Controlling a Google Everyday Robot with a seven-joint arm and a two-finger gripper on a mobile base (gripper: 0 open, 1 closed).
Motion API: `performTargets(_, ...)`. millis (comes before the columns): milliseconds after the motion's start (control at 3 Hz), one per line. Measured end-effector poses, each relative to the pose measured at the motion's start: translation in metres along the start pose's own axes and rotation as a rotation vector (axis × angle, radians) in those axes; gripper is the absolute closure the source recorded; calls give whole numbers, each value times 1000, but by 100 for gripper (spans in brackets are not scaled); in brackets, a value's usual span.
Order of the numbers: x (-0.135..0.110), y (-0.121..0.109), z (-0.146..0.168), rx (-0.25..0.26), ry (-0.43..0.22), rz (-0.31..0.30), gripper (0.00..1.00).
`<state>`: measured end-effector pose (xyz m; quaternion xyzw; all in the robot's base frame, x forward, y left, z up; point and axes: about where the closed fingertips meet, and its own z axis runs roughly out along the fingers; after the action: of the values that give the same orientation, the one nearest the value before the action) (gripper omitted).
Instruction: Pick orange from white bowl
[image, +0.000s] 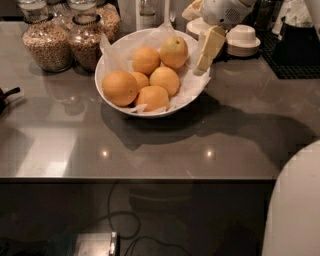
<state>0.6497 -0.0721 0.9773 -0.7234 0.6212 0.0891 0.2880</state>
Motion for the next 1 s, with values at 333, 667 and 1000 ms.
performTargets(333,11,-16,11,17,21,-6,0)
performTargets(667,20,-31,38,26,-2,-7,0)
performTargets(1000,20,-31,38,26,-2,-7,0)
